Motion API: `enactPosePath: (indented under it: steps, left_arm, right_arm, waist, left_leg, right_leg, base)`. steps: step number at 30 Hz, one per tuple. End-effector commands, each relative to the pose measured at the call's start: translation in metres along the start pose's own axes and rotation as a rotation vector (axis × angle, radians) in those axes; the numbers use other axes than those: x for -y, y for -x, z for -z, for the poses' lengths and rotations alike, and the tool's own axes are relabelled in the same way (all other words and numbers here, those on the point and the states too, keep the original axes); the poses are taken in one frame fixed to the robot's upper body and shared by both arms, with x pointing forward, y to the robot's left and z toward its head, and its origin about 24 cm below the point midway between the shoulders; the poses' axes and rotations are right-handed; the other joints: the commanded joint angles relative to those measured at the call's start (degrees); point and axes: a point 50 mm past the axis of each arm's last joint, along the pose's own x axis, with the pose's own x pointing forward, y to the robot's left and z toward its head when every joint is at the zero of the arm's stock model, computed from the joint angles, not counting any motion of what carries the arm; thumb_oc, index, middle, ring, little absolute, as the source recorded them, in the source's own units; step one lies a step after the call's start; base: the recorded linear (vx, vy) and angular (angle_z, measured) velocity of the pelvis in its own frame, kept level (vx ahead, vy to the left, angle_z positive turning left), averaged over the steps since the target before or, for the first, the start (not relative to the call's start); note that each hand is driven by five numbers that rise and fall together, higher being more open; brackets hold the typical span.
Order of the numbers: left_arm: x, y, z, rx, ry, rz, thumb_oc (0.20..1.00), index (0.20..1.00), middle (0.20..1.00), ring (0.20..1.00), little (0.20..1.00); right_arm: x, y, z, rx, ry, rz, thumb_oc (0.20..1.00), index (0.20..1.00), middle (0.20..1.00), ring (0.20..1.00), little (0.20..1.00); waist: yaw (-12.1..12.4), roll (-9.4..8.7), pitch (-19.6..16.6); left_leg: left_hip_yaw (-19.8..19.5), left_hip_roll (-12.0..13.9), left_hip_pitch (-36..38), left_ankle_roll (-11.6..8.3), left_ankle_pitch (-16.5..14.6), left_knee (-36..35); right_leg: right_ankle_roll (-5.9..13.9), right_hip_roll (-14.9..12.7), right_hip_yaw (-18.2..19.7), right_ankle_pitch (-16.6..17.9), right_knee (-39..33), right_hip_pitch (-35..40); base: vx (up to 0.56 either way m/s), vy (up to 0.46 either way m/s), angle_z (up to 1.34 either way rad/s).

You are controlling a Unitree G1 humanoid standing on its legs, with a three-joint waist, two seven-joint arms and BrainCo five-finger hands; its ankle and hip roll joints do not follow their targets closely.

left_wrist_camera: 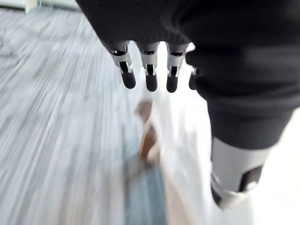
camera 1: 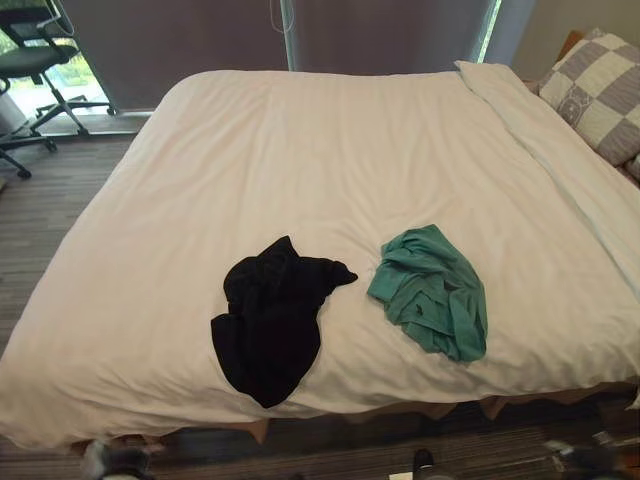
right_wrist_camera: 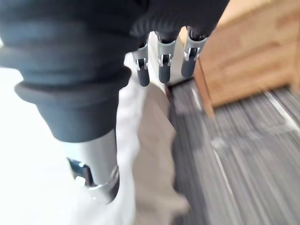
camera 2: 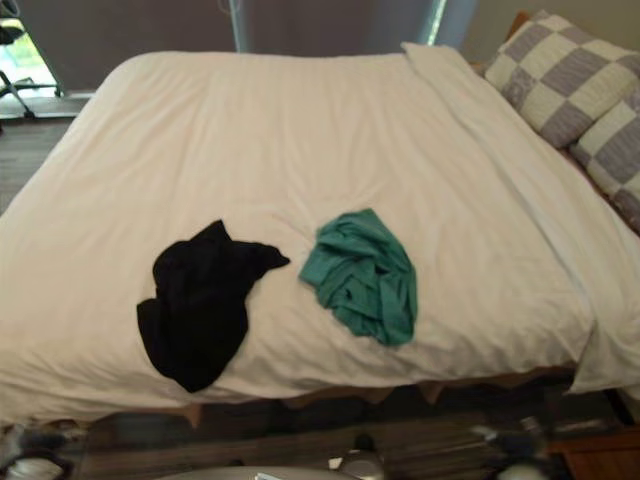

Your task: Tidy up the quilt and then pick up the clothes from the bed and put them into the laundry hamper.

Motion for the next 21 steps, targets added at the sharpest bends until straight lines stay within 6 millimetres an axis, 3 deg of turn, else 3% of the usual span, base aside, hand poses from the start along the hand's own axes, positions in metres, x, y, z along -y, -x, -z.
enactPosePath:
  steps: [1, 2, 3, 4, 5, 8, 10, 11, 12, 13, 14, 15, 18, 21]
  left_arm:
    - [-0.043, -0.008, -0.08, 0.34, -0.002, -0.179, 1.0, 1.0, 1.0, 1.0, 1.0]
    - [-0.057, -0.003, -0.105, 0.452, -0.021, -0.221, 1.0, 1.0, 1.0, 1.0, 1.0]
    - [-0.063, -0.001, -0.116, 0.5, -0.031, -0.241, 1.0, 1.0, 1.0, 1.0, 1.0]
    - [-0.076, 0.012, -0.154, 0.665, -0.016, -0.283, 1.0, 1.0, 1.0, 1.0, 1.0]
    - [-0.078, 0.019, -0.169, 0.735, -0.007, -0.281, 1.0, 1.0, 1.0, 1.0, 1.0]
    - [-0.072, 0.036, -0.209, 0.89, -0.043, -0.223, 1.0, 1.0, 1.0, 1.0, 1.0]
    - [-0.051, 0.04, -0.235, 0.94, -0.084, -0.151, 1.0, 1.0, 1.0, 1.0, 1.0]
    - [-0.037, 0.04, -0.243, 0.94, -0.082, -0.103, 1.0, 1.0, 1.0, 1.0, 1.0]
    - [-0.037, 0.04, -0.246, 0.945, -0.08, -0.105, 1.0, 1.0, 1.0, 1.0, 1.0]
    - [-0.005, 0.042, -0.265, 0.92, -0.043, 0.008, 1.0, 1.0, 1.0, 1.0, 1.0]
    - [-0.005, 0.042, -0.268, 0.925, -0.039, 0.005, 1.0, 1.0, 1.0, 1.0, 1.0]
    - [0.02, 0.038, -0.28, 0.852, -0.091, 0.06, 1.0, 1.0, 1.0, 1.0, 1.0]
    - [0.032, 0.03, -0.289, 0.758, -0.243, 0.037, 1.0, 1.0, 1.0, 1.0, 1.0]
    - [0.041, 0.023, -0.284, 0.656, -0.341, 0.04, 1.0, 1.0, 1.0, 1.0, 1.0]
  right_arm:
    - [0.025, -0.012, -0.048, 0.206, 0.073, 0.12, 1.0, 1.0, 1.0, 1.0, 1.0]
    - [0.039, -0.013, -0.064, 0.28, 0.099, 0.163, 1.0, 1.0, 1.0, 1.0, 1.0]
    - [0.048, -0.014, -0.073, 0.315, 0.112, 0.197, 1.0, 1.0, 1.0, 1.0, 1.0]
    - [0.067, -0.012, -0.103, 0.437, 0.156, 0.27, 1.0, 1.0, 1.0, 1.0, 1.0]
    - [0.072, -0.009, -0.117, 0.494, 0.17, 0.29, 1.0, 1.0, 1.0, 1.0, 1.0]
    - [0.076, 0.0, -0.16, 0.652, 0.176, 0.307, 1.0, 1.0, 1.0, 1.0, 1.0]
    - [0.067, 0.008, -0.195, 0.76, 0.158, 0.284, 1.0, 1.0, 1.0, 1.0, 1.0]
    - [0.062, 0.012, -0.209, 0.805, 0.143, 0.273, 1.0, 1.0, 1.0, 1.0, 1.0]
    - [0.063, 0.012, -0.21, 0.805, 0.14, 0.277, 1.0, 1.0, 1.0, 1.0, 1.0]
    - [0.047, 0.025, -0.242, 0.904, 0.102, 0.24, 1.0, 1.0, 1.0, 1.0, 1.0]
    - [0.048, 0.025, -0.243, 0.905, 0.098, 0.245, 1.0, 1.0, 1.0, 1.0, 1.0]
    - [0.035, 0.045, -0.273, 1.023, 0.071, 0.208, 1.0, 1.0, 1.0, 1.0, 1.0]
    - [0.03, 0.066, -0.3, 1.143, 0.061, 0.202, 1.0, 1.0, 1.0, 1.0, 1.0]
    - [0.03, 0.072, -0.309, 1.18, 0.07, 0.206, 1.0, 1.0, 1.0, 1.0, 1.0]
  waist:
    - [-0.95, -2.38, 0.12]
    - [-1.04, -2.23, 0.02]
    - [-1.09, -2.22, -0.1]
    - [-1.21, -2.19, -0.27]
    - [-1.27, -2.17, -0.37]
    - [-1.48, -2.1, -0.39]
    - [-1.85, -2.19, 0.14]
    - [-2.17, -2.26, 0.48]
    - [-1.98, -2.2, 0.69]
    - [-2.77, -2.24, 2.08]
    - [-2.62, -2.18, 2.28]
    - [-3.7, -2.26, 4.17]
    - [-4.47, -2.44, 6.26]
    - [-4.16, -2.75, 7.84]
  left_leg:
    - [-2.46, -1.99, -2.99, -0.08, -2.55, 1.65]
    - [-2.52, -1.92, -2.57, -0.09, -2.9, 1.52]
    - [-2.53, -1.95, -2.83, -0.08, -2.58, 1.49]
    - [-2.58, -1.94, -2.72, -0.06, -2.62, 1.26]
    - [-2.5, -1.96, -2.6, -0.03, -2.65, 1.12]
    - [-2.0, -1.9, -2.08, 0.04, -2.67, 0.59]
    - [-1.71, -1.87, -2.27, 0.17, -2.58, 0.56]
    - [-1.57, -1.88, -2.48, 0.23, -2.48, 0.6]
    - [-1.51, -1.87, -2.55, 0.24, -2.49, 0.63]
    - [-1.2, -1.91, -3.63, 0.41, -2.16, 0.89]
    - [-1.13, -1.89, -3.83, 0.42, -2.19, 1.0]
    - [-0.58, -1.88, -5.65, 0.52, -1.66, 1.36]
    - [0.34, -1.88, -8.33, 0.64, -1.13, 1.89]
    - [0.78, -1.75, -10.06, 0.54, -0.56, 2.2]
  right_leg:
    - [1.75, -0.36, 3.67, -1.24, 1.77, -1.83]
    - [1.94, -0.4, 3.66, -1.59, 1.79, -1.57]
    - [1.91, -0.47, 3.72, -1.27, 1.65, -1.88]
    - [2.03, -0.58, 3.85, -1.16, 1.5, -2.02]
    - [2.07, -0.58, 3.89, -1.16, 1.42, -1.95]
    - [2.13, -0.62, 4.39, -0.99, 1.1, -1.97]
    - [2.12, -0.59, 5.04, -0.74, 1.03, -2.59]
    - [2.1, -0.58, 5.31, -0.55, 0.97, -3.0]
    - [2.1, -0.56, 5.38, -0.53, 1.02, -3.11]
    - [2.01, -0.42, 6.22, -0.12, 1.08, -4.68]
    - [2.0, -0.4, 6.32, -0.12, 1.21, -4.94]
    - [2.06, -0.28, 7.22, 0.47, 1.43, -7.26]
    - [2.32, -0.18, 8.13, 1.41, 1.95, -10.6]
    - [2.44, -0.32, 8.06, 1.99, 2.2, -12.42]
  base:
    - [0.06, 0.002, -0.03]
    - [0.0, 0.0, 0.0]
    - [0.05, 0.003, -0.02]
    - [0.0, 0.0, 0.0]
    - [0.05, 0.002, -0.03]
    - [0.03, 0.001, -0.11]
    - [-0.03, -0.008, -0.18]
    - [-0.05, -0.001, -0.18]
    - [-0.13, 0.004, -0.12]
    - [-0.11, 0.004, -0.17]
    - [-0.25, 0.015, -0.16]
    - [-0.2, 0.021, -0.15]
    - [-0.18, 0.015, -0.2]
    - [-0.08, -0.011, -0.19]
